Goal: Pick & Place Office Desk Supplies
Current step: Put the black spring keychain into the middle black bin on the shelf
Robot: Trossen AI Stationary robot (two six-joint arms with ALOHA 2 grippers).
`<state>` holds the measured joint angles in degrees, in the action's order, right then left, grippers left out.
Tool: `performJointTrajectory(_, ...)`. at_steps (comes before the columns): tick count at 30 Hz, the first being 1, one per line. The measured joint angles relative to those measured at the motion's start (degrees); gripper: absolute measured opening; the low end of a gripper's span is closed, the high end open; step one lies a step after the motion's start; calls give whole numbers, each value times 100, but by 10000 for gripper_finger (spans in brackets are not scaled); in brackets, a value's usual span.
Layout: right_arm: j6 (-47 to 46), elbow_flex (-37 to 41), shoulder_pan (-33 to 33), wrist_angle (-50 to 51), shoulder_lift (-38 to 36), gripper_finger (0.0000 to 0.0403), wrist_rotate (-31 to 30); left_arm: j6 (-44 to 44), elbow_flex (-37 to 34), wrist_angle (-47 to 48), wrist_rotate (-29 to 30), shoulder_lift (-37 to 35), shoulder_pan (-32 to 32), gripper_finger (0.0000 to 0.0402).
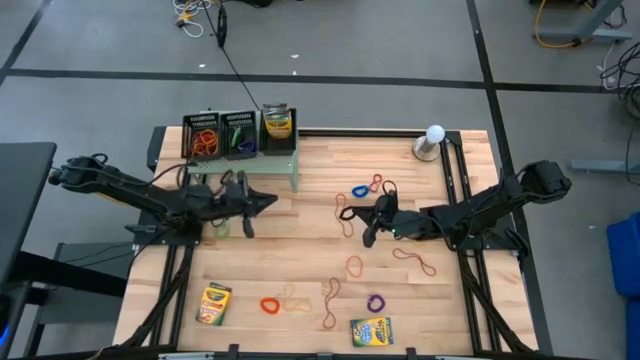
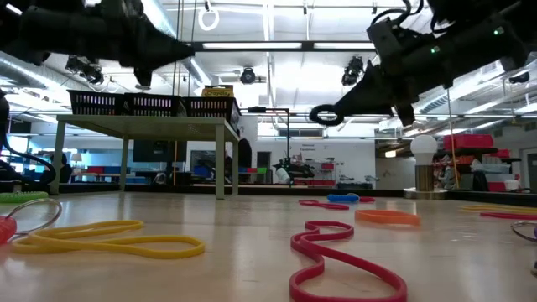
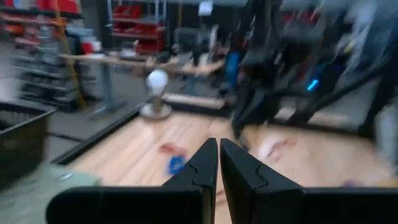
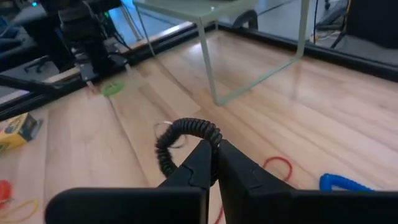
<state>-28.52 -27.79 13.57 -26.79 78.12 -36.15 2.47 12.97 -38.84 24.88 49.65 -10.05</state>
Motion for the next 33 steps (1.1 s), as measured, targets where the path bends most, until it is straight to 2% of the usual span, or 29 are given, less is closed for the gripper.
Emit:
performJointTrajectory(2,64,0,26,-118,0,18,-112,434,2,-181,-259,-2,-1,23)
performJointTrajectory(6,273,0,20,-534,0,19,-145,1053,19,-302,-349,93,94,23)
performJointTrajectory(9,401,0,22,-788,30,19,-149,1371,165,-322,-874,342,230,23)
performJointTrajectory(11,503,0,22,-992,125,20,-149,1287,273,-666,-1295,692,218,21)
performJointTrajectory(14,641,0,22,-1430,329,20,-149,1634,561,-1360,-1308,1441,226,20)
performJointTrajectory(17,740,0,22,-1748,441,20,-145,1921,1045,-875,-1429,2109,338,30)
performJointTrajectory(19,743,0,22,-1793,444,20,-145,1863,1351,-509,-1521,2493,375,46)
performJointTrajectory(27,830,0,78,-1956,444,20,-217,1779,2201,-544,-1391,3431,379,150)
performJointTrajectory(33,918,0,76,-2064,444,20,-239,1699,2703,-223,-727,3949,365,222)
